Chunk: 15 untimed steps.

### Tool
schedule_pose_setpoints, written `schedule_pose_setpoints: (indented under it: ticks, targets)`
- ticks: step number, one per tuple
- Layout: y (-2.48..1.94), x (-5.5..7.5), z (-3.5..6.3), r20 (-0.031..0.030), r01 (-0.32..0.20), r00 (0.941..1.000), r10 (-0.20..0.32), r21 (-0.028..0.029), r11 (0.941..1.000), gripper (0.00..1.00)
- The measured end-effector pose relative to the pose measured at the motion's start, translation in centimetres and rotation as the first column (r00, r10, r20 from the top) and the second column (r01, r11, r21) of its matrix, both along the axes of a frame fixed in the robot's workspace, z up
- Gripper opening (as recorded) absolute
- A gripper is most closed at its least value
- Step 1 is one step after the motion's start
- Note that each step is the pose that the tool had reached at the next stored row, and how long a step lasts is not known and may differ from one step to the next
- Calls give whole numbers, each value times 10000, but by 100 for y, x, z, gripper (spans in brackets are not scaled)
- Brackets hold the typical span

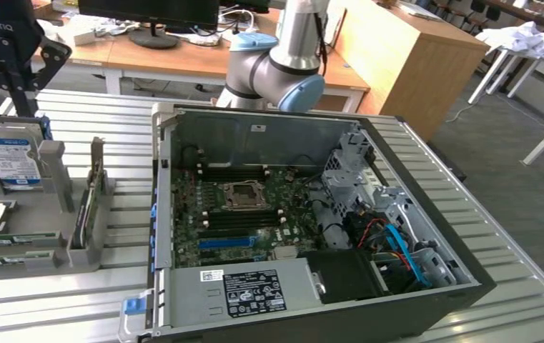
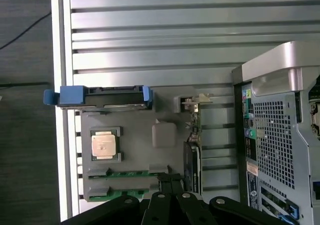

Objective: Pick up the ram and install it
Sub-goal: 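Reach for the ram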

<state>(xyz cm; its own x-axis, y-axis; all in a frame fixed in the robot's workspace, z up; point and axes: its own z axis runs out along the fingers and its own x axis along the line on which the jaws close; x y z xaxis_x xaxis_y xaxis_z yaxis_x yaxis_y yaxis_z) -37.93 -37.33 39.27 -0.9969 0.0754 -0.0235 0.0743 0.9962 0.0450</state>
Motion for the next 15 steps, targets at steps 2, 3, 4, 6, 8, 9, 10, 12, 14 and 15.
schedule_pose_setpoints:
  ticks: [2,3,4,6,8,9,10,12,14,15]
  targets:
    - [3,-48,0,0,-1,10000,1,0,10000,11]
    - [5,-74,0,1,-1,10000,1,0,10000,11]
    - [6,-99,0,0,-2,10000,2,0,10000,11]
    - [10,-149,-1,1,-1,10000,1,0,10000,11]
    - [13,-197,-1,0,-1,10000,1,0,10000,11]
    - [15,-222,-1,0,-1,10000,1,0,10000,11]
    - [17,-247,-1,0,-1,10000,1,0,10000,11]
    - [21,-299,-1,0,-1,10000,1,0,10000,11]
    - [24,-341,-1,1,-1,10000,1,0,10000,11]
    - [25,-357,-1,0,-1,10000,1,0,10000,11]
